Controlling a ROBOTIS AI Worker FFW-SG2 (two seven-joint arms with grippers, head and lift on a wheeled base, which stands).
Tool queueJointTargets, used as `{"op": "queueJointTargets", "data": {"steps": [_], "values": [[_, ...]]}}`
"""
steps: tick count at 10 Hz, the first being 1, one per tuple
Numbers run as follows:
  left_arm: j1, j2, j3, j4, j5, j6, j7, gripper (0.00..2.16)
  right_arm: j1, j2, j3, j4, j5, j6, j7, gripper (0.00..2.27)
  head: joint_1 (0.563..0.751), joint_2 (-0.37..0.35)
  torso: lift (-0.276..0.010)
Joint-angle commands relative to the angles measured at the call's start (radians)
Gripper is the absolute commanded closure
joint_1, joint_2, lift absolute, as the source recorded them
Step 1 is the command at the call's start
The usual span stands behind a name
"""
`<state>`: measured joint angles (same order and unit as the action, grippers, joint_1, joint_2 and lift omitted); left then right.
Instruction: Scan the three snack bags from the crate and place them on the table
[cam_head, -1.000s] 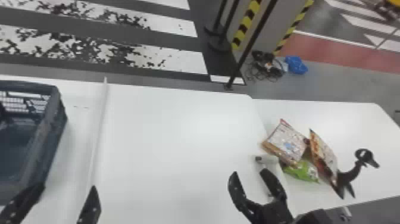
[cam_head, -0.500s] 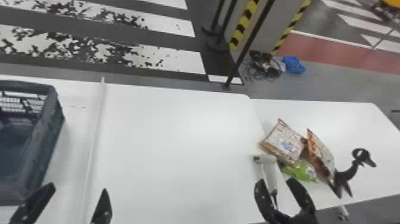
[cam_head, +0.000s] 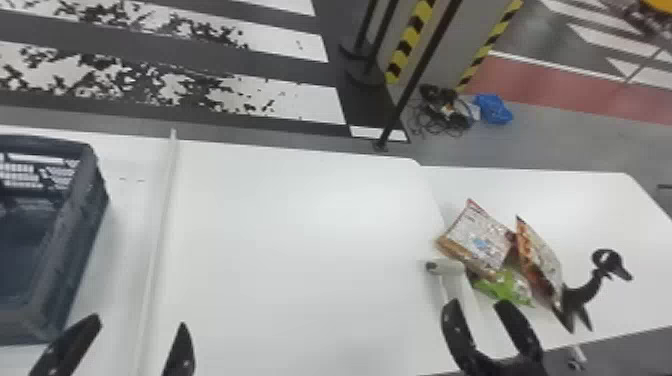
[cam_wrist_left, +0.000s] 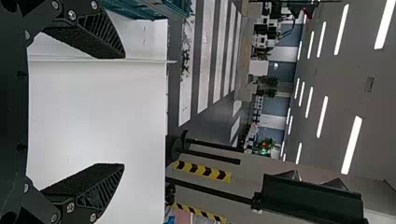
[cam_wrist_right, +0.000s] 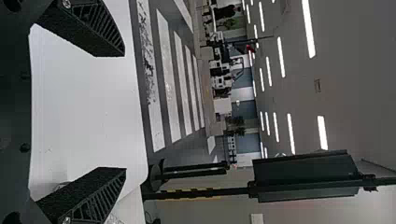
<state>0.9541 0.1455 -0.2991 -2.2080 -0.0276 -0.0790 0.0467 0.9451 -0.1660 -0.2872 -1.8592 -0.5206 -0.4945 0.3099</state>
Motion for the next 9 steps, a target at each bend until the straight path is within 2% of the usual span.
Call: {"op": "queueJointTargets", "data": {"steps": [1,9], "values": [[-0.002,-0.006,0.0,0.007,0.0,0.011,0.001,0.18,0.003,-0.007,-0.001,-0.002,-0.018,0.003,0.0,0.05,0.695,-0.35,-0.037],[0.0,-0.007,-0.008,0.002,-0.006,0.002,0.019,0.18,0.02,-0.015,-0.035,-0.003,-0.049,0.003,0.015,0.06,0.695,-0.35,-0.037]]}}
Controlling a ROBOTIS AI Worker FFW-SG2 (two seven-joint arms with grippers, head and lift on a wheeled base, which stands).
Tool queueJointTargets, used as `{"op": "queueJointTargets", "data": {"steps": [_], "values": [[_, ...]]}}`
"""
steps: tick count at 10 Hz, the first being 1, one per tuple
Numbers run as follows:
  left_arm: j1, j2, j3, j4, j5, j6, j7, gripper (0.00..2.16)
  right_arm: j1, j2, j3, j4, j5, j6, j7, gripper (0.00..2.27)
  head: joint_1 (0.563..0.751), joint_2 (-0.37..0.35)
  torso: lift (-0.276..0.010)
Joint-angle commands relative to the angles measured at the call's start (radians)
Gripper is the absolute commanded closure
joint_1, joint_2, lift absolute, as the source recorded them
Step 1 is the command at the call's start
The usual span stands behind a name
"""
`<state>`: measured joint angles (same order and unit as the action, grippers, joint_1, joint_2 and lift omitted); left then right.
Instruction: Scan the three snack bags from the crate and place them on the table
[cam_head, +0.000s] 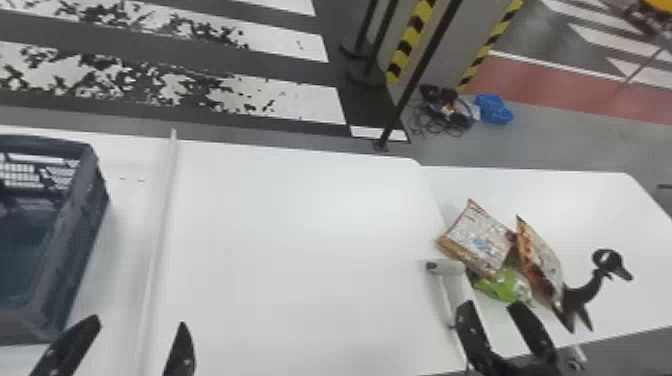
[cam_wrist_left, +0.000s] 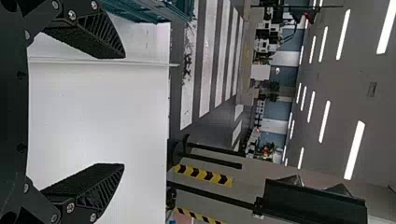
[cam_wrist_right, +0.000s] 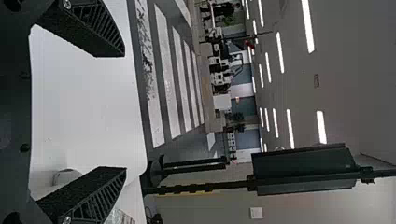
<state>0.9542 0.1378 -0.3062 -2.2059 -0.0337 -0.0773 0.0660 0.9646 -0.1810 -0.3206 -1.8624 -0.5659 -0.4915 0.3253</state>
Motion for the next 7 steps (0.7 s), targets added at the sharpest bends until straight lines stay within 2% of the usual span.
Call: {"op": "queueJointTargets", "data": {"steps": [1,7], "values": [[0.0,-0.001,-0.001,0.0,0.0,-0.003,0.0,0.18,0.0,0.0,-0.006,0.0,-0.003,0.0,0.003,0.06,0.695,-0.35,-0.037],[0.0,0.0,-0.001,0.012,-0.002,-0.028,0.003,0.18,0.0,0.003,-0.011,0.011,-0.025,-0.012,0.023,0.08,0.695,-0.35,-0.037]]}}
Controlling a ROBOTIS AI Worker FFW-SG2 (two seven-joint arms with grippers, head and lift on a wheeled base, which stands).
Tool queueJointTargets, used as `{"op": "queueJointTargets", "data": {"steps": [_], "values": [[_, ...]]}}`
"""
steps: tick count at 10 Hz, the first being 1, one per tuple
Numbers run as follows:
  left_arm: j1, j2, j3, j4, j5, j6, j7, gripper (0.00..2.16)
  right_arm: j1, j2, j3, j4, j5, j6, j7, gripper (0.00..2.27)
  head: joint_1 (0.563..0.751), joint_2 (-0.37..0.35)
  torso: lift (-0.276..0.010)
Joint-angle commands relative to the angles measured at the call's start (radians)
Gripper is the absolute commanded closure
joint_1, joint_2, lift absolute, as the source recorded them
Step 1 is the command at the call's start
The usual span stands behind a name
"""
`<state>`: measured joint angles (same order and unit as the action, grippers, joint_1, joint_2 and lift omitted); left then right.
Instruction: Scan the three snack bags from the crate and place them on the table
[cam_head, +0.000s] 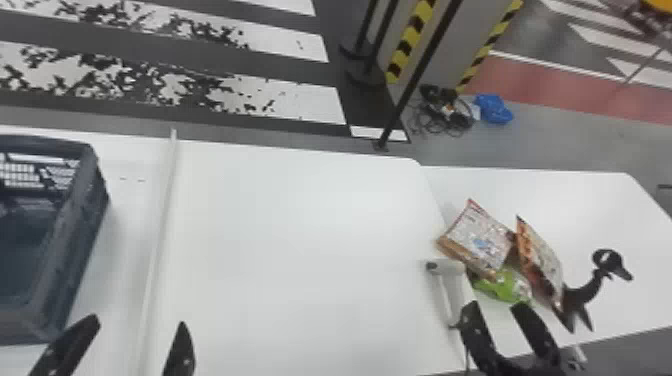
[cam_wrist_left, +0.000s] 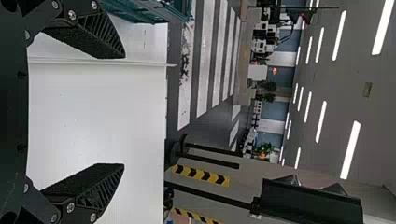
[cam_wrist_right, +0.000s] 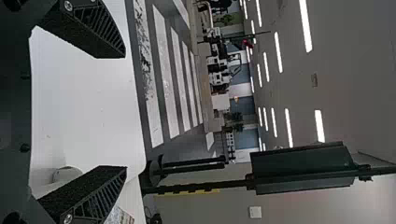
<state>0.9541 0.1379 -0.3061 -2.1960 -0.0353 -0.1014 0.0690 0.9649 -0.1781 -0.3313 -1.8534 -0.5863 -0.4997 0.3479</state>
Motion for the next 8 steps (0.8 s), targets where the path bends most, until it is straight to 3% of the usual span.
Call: {"op": "queueJointTargets", "data": {"steps": [1,8], "values": [[0.0,-0.001,0.001,0.004,0.0,-0.01,0.0,0.18,0.0,0.0,0.0,0.003,-0.004,-0.007,0.0,0.08,0.695,-0.35,-0.037],[-0.009,-0.001,0.001,0.018,-0.002,-0.01,-0.002,0.17,0.0,0.0,0.0,0.013,-0.018,-0.029,0.013,0.08,0.695,-0.35,-0.037]]}}
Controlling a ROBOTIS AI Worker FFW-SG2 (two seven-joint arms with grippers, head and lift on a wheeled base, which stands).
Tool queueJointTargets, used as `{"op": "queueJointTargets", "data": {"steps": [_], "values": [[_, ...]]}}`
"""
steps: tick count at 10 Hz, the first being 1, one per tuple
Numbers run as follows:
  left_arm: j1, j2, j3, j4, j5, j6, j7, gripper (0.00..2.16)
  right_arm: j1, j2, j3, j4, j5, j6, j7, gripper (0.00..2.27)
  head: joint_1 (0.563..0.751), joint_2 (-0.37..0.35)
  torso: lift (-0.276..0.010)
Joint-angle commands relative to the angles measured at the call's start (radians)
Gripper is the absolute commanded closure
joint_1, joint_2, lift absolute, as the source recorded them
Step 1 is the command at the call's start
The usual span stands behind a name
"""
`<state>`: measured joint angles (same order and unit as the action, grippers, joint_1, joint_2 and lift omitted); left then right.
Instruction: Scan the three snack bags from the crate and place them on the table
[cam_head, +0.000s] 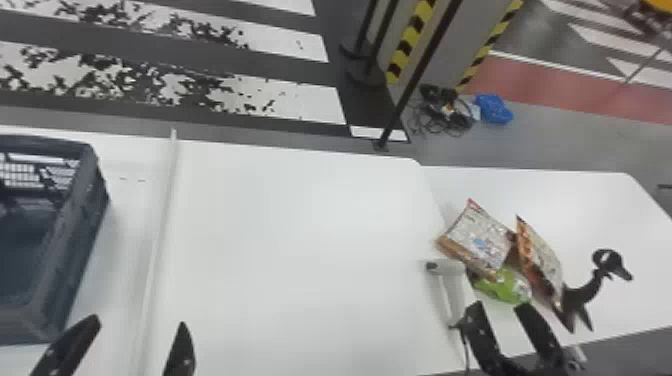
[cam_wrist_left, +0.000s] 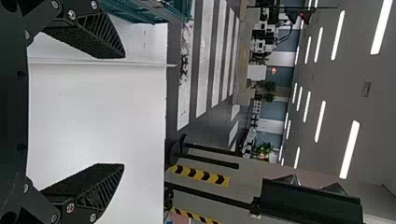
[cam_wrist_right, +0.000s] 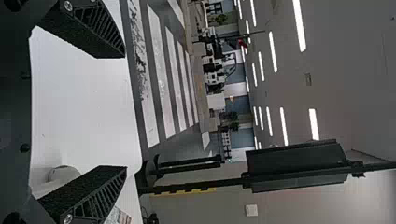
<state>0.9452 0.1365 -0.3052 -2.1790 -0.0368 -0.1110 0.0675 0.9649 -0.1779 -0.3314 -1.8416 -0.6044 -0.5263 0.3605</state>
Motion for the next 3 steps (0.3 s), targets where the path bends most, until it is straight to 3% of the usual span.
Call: {"op": "queueJointTargets", "data": {"steps": [1,3], "values": [[0.0,0.0,0.0,0.001,0.0,0.0,0.002,0.18,0.0,0.0,0.0,-0.001,-0.002,-0.005,0.0,0.08,0.695,-0.35,-0.037],[0.0,0.0,0.0,0.001,0.0,-0.003,0.002,0.17,0.0,-0.002,-0.002,-0.001,-0.006,-0.005,0.003,0.08,0.695,-0.35,-0.037]]}}
